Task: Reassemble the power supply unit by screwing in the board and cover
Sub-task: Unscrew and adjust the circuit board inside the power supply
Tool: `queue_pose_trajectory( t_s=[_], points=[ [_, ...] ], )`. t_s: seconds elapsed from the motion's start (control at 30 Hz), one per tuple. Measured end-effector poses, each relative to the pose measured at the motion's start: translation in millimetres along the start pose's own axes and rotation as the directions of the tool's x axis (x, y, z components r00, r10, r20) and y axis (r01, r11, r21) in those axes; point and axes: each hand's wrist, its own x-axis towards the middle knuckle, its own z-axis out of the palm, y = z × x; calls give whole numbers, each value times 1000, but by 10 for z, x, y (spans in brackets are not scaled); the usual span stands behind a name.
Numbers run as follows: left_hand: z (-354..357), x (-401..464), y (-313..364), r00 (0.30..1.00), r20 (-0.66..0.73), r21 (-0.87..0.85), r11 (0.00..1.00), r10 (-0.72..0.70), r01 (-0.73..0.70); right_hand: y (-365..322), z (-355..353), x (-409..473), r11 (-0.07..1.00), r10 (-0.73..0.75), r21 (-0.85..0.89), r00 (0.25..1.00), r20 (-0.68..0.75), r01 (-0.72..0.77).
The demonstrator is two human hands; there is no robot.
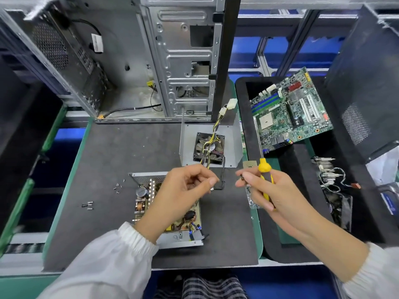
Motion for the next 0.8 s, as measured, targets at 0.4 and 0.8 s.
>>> queue_pose_trajectory(
  t_s=[0.4,0.8],
  points=[
    [393,328,-63,966,233,303,936,108,-178,366,-692,-205,713,-359,-692,905,-229,108],
    [917,949,-269,932,361,755,574,39,-317,777,-949,88,557,-490,-787,870,-53,265]
  ],
)
